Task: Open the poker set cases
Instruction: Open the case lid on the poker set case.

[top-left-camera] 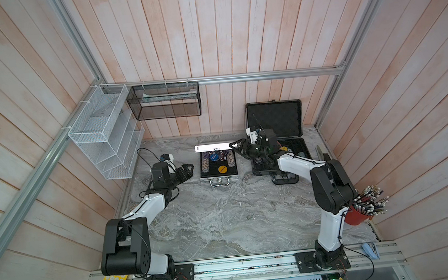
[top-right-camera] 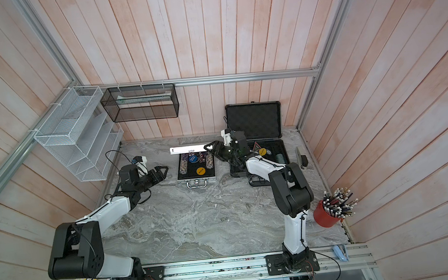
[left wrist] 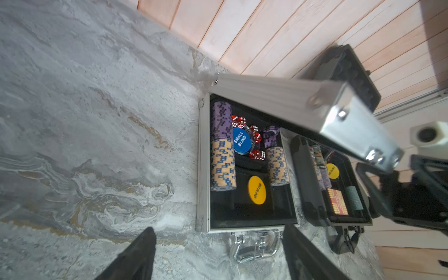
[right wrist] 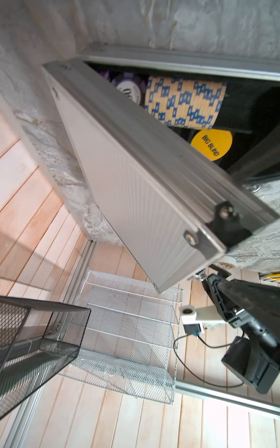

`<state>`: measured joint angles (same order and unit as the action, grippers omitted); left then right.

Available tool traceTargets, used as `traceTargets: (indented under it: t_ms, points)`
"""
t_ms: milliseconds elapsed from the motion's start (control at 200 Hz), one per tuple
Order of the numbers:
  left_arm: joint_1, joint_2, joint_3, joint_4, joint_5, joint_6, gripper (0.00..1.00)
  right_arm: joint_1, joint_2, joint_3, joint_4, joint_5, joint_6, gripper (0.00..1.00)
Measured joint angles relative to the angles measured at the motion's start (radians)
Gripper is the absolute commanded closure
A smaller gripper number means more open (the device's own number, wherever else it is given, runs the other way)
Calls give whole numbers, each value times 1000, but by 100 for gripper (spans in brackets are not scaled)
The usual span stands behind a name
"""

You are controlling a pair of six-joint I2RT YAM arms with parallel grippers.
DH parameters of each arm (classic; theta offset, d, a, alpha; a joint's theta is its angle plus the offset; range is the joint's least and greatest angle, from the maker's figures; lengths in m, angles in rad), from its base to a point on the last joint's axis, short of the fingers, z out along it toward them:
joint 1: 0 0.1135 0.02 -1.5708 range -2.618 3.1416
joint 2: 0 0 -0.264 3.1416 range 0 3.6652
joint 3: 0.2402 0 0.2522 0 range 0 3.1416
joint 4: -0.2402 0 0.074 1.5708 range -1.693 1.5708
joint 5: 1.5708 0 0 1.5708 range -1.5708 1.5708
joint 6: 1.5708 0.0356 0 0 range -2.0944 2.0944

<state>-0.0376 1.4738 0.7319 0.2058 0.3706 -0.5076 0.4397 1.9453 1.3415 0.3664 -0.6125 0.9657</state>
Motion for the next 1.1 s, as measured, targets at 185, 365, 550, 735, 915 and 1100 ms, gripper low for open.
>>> traceTargets:
  t_ms: [185, 365, 550, 735, 915, 1100]
  points:
    - [-11, 88, 20, 20, 15, 3, 18, 0, 47, 75, 9, -6, 0, 37]
    - [-68, 197, 90, 19, 16, 18, 19, -3, 107, 140, 28, -5, 3, 36]
    - [-122, 267, 130, 18, 18, 30, 20, -8, 163, 211, 51, 6, 21, 36]
    - [-148, 288, 132, 10, 18, 34, 21, -11, 234, 322, 83, 21, 49, 36]
    - [-148, 295, 132, 10, 18, 34, 21, -10, 290, 389, 136, 52, 76, 36]
    - [-148, 320, 132, 14, 25, 34, 21, -18, 371, 484, 167, 89, 105, 36]
